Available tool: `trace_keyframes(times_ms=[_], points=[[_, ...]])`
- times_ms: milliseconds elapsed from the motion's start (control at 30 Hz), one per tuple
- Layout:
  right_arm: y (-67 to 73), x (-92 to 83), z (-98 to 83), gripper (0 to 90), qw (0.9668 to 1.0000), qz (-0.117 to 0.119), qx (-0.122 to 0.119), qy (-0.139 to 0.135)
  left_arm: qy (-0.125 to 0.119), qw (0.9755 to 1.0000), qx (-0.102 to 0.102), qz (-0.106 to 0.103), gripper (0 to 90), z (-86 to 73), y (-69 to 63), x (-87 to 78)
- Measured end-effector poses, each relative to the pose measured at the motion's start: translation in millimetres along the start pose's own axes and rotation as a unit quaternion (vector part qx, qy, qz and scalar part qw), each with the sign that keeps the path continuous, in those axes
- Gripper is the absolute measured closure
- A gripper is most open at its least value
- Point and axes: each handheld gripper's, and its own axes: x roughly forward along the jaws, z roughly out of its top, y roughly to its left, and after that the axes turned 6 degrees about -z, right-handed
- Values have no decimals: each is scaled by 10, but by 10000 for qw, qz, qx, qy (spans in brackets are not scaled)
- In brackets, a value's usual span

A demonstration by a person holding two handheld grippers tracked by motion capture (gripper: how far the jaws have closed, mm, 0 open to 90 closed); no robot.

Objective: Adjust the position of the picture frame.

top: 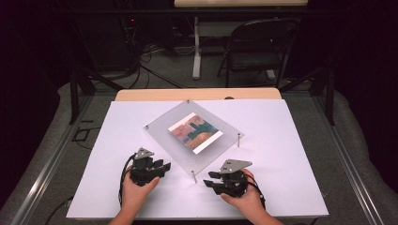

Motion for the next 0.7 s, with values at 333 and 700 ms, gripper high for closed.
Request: trace_keyframes(times_ms=[333,700], points=[[-326,-318,-71,492,9959,-897,-109,-78,-50,9996,270,36,491,-133,-157,-94],[-856,-368,76,559,9887,-1305,731,-10,-105,9980,611,-84,460,-173,-271,7]])
